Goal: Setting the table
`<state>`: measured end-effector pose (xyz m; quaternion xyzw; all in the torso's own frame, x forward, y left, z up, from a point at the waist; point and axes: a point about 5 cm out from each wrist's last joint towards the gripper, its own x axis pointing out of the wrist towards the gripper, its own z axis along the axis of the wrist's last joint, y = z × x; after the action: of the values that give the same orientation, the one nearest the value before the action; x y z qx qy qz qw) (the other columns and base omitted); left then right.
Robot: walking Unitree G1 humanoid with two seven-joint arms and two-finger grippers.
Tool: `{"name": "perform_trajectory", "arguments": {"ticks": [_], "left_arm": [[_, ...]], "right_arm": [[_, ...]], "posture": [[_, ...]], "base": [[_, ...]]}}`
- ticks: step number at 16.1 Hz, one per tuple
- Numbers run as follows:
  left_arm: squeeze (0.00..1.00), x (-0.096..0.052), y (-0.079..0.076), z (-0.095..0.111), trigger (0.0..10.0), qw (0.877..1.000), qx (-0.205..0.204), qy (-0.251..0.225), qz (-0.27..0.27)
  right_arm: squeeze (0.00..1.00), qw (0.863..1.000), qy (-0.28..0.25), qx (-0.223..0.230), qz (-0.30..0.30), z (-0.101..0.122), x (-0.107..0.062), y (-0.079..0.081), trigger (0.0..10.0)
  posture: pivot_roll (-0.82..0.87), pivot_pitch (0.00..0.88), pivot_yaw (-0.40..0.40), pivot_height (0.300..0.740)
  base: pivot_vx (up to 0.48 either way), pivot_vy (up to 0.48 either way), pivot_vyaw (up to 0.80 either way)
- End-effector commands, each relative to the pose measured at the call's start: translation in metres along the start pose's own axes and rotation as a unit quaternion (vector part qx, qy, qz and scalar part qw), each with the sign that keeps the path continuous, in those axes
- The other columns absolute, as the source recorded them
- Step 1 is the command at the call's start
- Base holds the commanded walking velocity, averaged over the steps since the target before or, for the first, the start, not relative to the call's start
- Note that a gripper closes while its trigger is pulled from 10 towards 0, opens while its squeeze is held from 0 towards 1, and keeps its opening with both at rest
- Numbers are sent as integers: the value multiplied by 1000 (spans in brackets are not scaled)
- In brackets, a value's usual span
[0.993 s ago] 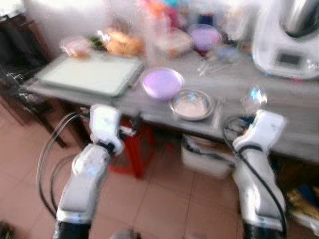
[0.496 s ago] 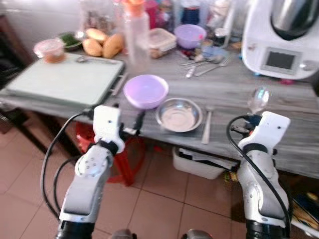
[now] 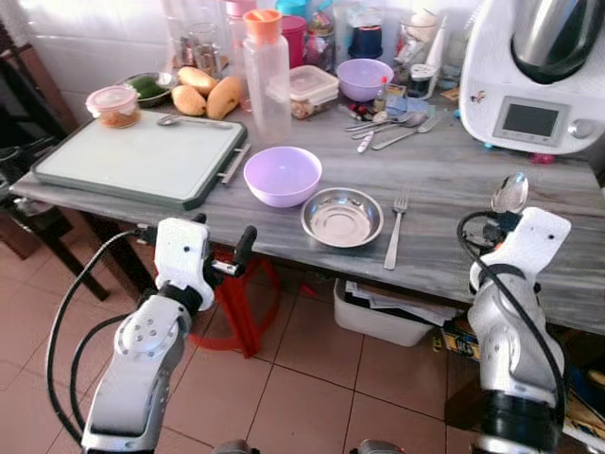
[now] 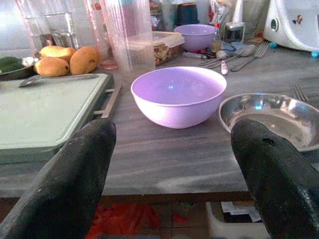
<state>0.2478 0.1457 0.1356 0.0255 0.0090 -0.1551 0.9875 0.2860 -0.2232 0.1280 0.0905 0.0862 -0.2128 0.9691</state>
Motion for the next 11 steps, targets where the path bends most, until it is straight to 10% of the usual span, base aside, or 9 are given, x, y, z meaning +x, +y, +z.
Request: {"name": "perform_trajectory", "arguments": {"ticks": [1, 11], "left_arm": [[0, -4, 2, 3, 10000, 1000, 1, 4, -5], [0, -13, -6, -1, 10000, 998, -15, 37, -57]], "right_arm": [[0, 1000, 14, -8, 2, 1, 5, 0, 10000], [0, 995, 92, 21, 43, -6, 23, 31, 10000]], "posture": [[16, 0, 46, 740], [36, 25, 52, 740]], "base": [[0, 0, 0], [0, 0, 0]]}}
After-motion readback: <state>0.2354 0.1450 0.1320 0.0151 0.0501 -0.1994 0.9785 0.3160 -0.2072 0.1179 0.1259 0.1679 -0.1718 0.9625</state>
